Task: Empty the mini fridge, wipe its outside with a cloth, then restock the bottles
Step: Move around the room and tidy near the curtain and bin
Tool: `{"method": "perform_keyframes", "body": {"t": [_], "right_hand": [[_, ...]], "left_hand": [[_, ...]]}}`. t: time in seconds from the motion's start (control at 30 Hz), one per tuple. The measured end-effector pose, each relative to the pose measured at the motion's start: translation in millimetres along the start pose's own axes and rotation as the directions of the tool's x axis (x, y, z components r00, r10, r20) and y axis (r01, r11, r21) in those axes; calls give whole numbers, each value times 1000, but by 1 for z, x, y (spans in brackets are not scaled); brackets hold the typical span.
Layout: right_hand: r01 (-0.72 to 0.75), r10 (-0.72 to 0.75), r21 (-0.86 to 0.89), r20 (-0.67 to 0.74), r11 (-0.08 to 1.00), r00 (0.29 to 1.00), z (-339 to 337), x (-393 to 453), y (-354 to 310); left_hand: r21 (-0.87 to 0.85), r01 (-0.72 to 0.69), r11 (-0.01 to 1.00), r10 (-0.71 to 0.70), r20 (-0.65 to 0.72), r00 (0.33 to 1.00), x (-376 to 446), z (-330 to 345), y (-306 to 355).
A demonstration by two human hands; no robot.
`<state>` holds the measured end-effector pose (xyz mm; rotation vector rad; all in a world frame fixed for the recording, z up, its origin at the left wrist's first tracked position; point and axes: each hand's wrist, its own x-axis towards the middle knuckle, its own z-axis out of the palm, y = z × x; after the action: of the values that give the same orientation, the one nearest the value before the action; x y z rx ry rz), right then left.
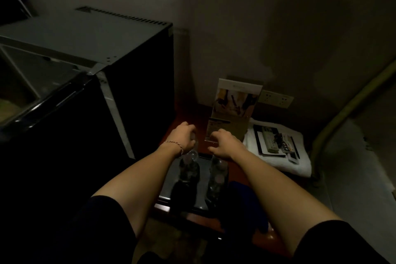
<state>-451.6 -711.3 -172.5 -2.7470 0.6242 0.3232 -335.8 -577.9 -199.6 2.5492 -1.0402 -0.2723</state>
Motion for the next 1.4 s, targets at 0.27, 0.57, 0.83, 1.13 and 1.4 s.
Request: {"method": "perform_keyframes", "body": {"t": [0.27, 0.57, 0.83, 1.13, 1.4], "right_hand": [[38, -40, -60, -34, 997, 999, 4, -21, -56], [80, -82, -33, -75, 996, 994, 32, -67, -102], [99, -100, -24, -68, 995, 993, 50, -123, -114], [170, -170, 16, -20, 985, 985, 102, -223, -126], [222, -223, 25, 26, 975, 975, 135, -282, -148]], "left_hand": [[11, -91, 996, 91, -103, 991, -34, -39, -37], [29, -94, 995, 97, -110, 989, -88, -41, -59], [52, -46, 998, 50, -80, 996, -168, -36, -59], [88, 111, 990, -106, -61, 993, -304, -22, -53], [82, 181, 980, -175, -77, 981, -402, -10, -76]]}}
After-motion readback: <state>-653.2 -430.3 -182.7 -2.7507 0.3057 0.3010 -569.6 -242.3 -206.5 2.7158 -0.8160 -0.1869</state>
